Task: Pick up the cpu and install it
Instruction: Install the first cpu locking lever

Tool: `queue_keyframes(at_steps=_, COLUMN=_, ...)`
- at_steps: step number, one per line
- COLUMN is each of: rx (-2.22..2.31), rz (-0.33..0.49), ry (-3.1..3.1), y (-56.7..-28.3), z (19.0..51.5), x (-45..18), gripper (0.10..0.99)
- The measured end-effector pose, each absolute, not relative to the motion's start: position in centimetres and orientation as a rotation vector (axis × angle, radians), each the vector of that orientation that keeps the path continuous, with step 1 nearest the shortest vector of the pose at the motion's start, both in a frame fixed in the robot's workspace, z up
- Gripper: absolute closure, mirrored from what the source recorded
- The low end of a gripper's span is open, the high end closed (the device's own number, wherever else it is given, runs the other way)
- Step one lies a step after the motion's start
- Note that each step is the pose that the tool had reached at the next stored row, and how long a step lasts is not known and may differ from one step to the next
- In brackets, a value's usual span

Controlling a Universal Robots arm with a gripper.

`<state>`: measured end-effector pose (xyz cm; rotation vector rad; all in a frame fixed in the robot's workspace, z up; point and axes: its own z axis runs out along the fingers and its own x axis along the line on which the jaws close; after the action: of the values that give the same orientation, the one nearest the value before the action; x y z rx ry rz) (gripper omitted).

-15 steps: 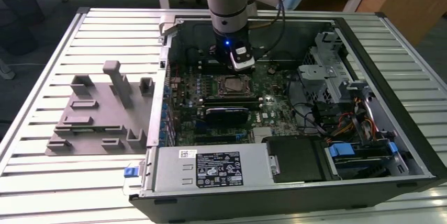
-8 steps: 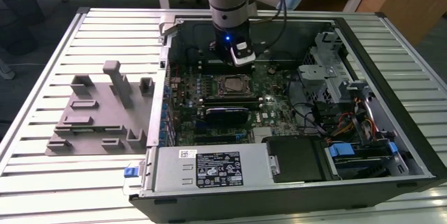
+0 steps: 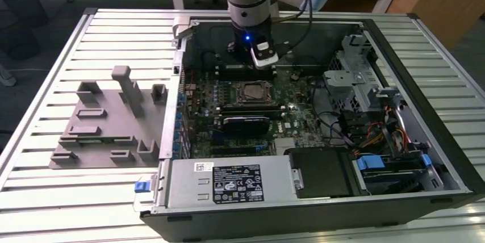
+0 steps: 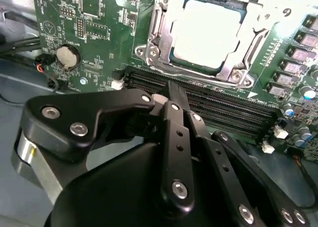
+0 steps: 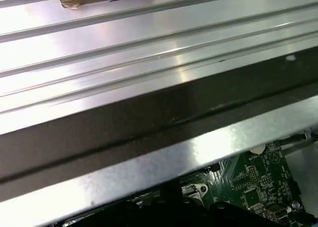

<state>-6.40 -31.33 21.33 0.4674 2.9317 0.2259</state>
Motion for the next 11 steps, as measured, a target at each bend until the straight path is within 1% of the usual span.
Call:
queue_keyframes(at_steps=6, rx=0.472, rz=0.188, ry=2.96, y=-31.6, z=21.3, x=-6.4, gripper=0.98)
queue_keyframes(at_steps=11, rx=0.476, rz=0.155, ry=2.987, y=-32.7, z=21.3, x=-6.4, gripper=0.98)
